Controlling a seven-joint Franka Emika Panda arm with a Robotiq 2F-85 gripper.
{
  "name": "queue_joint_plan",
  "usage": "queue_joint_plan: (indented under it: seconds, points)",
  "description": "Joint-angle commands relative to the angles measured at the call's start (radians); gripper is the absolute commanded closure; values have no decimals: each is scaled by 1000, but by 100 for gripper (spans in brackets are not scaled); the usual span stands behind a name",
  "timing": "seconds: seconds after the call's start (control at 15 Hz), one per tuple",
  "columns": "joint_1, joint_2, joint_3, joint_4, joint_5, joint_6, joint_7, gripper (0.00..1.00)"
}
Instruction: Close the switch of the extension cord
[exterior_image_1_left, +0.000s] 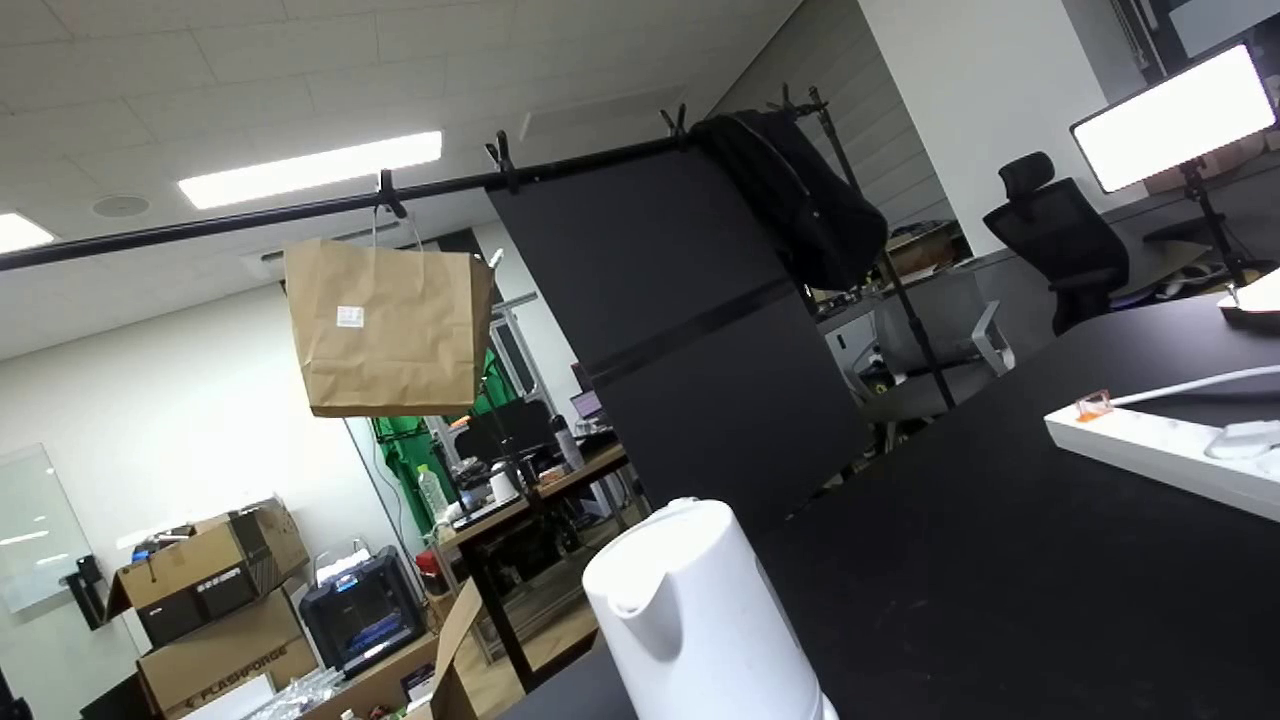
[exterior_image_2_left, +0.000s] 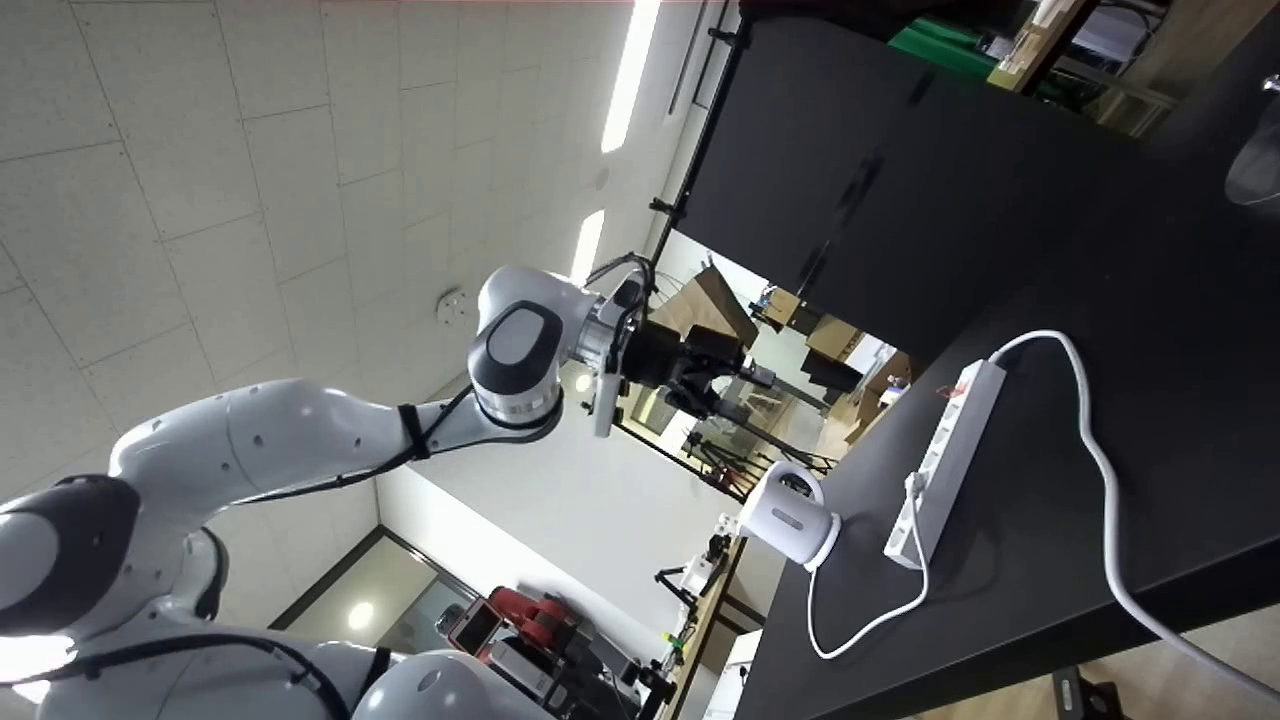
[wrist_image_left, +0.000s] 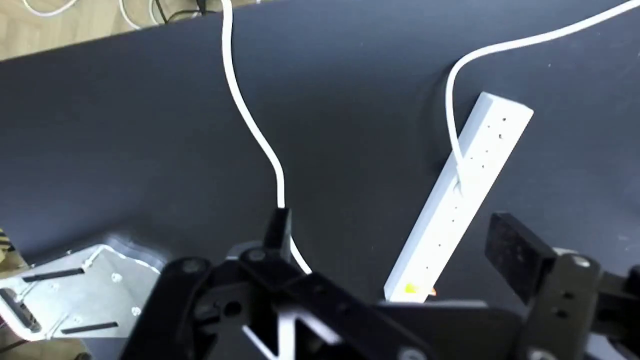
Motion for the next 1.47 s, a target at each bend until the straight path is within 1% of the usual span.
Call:
queue_joint_plan:
  seconds: [0.0, 0.13, 0.2, 0.27, 0.4, 1.0, 1.07, 1.4]
  points:
    - [24, 239, 11, 204, 35, 50, 18, 0]
    - [23, 332, 22, 315, 28, -24, 35, 0]
    - [18, 227, 16, 185, 21, 42, 4, 0]
    - [20, 274, 19, 233, 21, 25, 6, 0]
    - [20, 328, 20, 285, 22, 10, 7, 0]
    - [21, 337, 20, 296, 22, 5, 7, 0]
    - [22, 350, 18, 314, 35, 12, -20, 0]
    - [26, 472, 23, 456, 50, 69, -23, 0]
